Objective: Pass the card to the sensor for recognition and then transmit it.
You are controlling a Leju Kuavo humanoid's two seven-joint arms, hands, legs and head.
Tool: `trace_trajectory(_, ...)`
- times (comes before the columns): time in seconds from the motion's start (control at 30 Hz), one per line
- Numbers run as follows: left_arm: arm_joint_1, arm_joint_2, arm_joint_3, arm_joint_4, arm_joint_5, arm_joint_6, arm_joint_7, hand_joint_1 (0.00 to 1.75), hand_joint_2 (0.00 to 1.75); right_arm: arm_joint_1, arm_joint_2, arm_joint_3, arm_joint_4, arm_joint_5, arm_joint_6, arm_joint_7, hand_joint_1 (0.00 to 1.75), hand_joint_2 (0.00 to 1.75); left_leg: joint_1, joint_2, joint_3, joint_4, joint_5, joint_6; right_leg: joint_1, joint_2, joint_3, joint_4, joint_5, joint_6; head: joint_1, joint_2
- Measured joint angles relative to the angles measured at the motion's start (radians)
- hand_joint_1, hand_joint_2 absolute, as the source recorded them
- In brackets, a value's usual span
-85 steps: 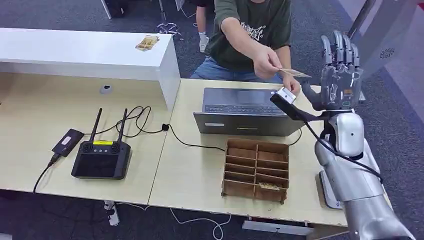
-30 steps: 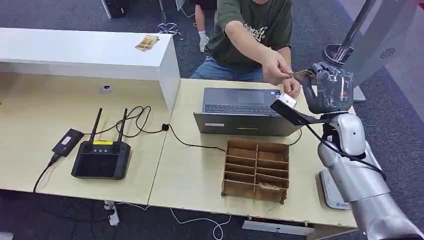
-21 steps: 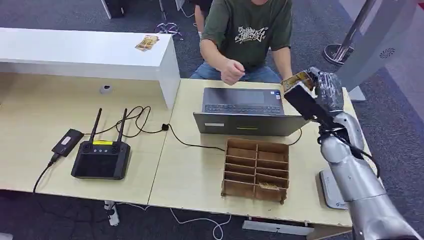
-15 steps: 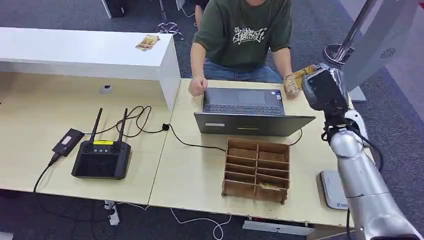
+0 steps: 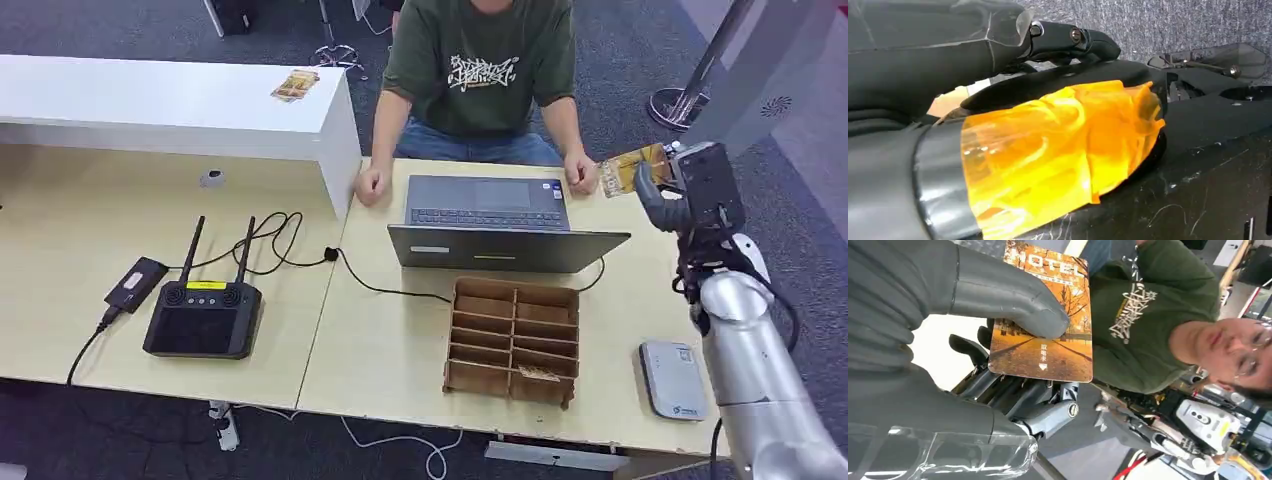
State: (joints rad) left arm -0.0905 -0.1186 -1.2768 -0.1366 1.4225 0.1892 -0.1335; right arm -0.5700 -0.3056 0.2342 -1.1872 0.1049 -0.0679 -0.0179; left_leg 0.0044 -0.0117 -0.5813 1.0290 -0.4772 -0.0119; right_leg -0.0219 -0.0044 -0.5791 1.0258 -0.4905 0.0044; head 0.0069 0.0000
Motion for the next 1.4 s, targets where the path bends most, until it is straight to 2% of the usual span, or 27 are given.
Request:
trace_trajectory(0.17,0.004,0.0,0.016,-0.002,0.01,0.003,-0.013,0.0,0.0,0.097,-0.027,-0.023,-0.049,-0.024,-0.002,-0.013,1.75,1.75,0.0,0.0,0.0,0.0,0.0,0.0,0.0,0.0,0.0,0.0,0.0,0.0,0.0,0.0)
trace_trajectory(0.3,0.006,0.0,0.03,-0.003,0.011,0.006,-0.015,0.0,0.0,0.18,-0.038,-0.045,-0.1,0.0,-0.034,-0.015,1.75,1.75,0.0,0.0,0.0,0.0,0.0,0.0,0.0,0.0,0.0,0.0,0.0,0.0,0.0,0.0)
trace_trajectory(0.7,0.012,-0.003,0.051,-0.003,0.015,0.01,-0.027,0.0,0.0,0.432,-0.04,-0.125,-0.272,0.093,-0.106,-0.007,1.75,1.75,0.0,0.0,-0.001,0.0,-0.001,0.0,0.0,0.0,0.0,0.0,-0.001,0.0,0.0,0.0)
trace_trajectory(1.17,0.014,-0.004,0.055,-0.005,0.016,0.018,-0.033,0.0,0.0,0.531,-0.038,-0.157,-0.337,0.121,-0.108,-0.002,1.75,1.75,0.0,0.0,0.0,0.0,-0.001,0.0,0.0,0.0,0.0,0.0,-0.001,0.0,0.0,0.0)
trace_trajectory(1.4,0.016,-0.009,0.057,-0.006,0.026,0.032,-0.035,0.0,0.0,0.626,-0.038,-0.19,-0.377,0.129,-0.103,-0.004,1.75,1.75,0.0,0.001,-0.001,0.0,-0.001,0.001,0.0,0.0,0.0,-0.001,-0.001,0.001,0.0,0.0)
